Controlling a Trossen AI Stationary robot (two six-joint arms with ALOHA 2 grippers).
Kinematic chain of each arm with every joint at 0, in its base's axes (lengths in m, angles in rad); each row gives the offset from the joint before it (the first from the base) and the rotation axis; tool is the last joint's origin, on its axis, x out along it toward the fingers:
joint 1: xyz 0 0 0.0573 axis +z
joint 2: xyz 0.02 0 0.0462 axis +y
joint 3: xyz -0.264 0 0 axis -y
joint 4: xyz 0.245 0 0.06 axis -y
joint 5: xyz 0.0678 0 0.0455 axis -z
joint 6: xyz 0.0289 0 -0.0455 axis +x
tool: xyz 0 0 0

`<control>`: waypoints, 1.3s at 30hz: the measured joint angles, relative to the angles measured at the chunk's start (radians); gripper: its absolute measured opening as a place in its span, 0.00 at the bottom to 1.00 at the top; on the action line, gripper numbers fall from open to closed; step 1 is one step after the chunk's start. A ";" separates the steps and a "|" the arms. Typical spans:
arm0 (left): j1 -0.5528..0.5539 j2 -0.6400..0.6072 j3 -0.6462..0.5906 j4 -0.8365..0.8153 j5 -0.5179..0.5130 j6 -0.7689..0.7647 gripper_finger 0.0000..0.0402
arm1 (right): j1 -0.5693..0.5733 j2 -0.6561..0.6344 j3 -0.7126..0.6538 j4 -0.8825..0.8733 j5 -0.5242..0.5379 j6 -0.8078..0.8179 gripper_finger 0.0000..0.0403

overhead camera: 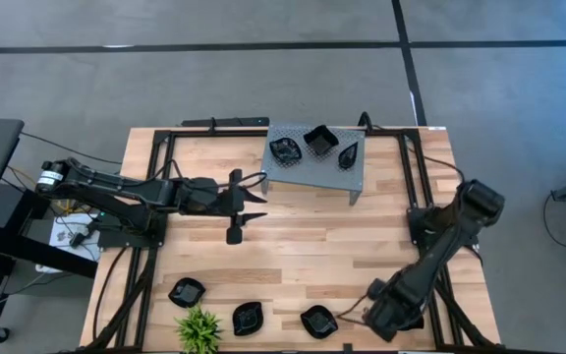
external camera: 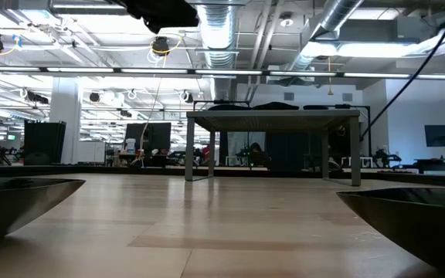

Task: Pick & Place Mini shaped plates
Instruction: Stack the distorted square plate on the other distorted square plates on the shelf

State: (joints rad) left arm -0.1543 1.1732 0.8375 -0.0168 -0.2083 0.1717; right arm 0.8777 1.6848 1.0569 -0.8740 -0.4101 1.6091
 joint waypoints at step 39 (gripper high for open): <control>0.039 0.000 0.000 0.145 0.000 0.108 0.36 | 0.181 0.054 0.002 0.075 0.179 0.200 0.25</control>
State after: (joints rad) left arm -0.1158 1.1732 0.8379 0.1284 -0.2081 0.2798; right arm 1.0592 1.7390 1.0588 -0.7987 -0.2314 1.8095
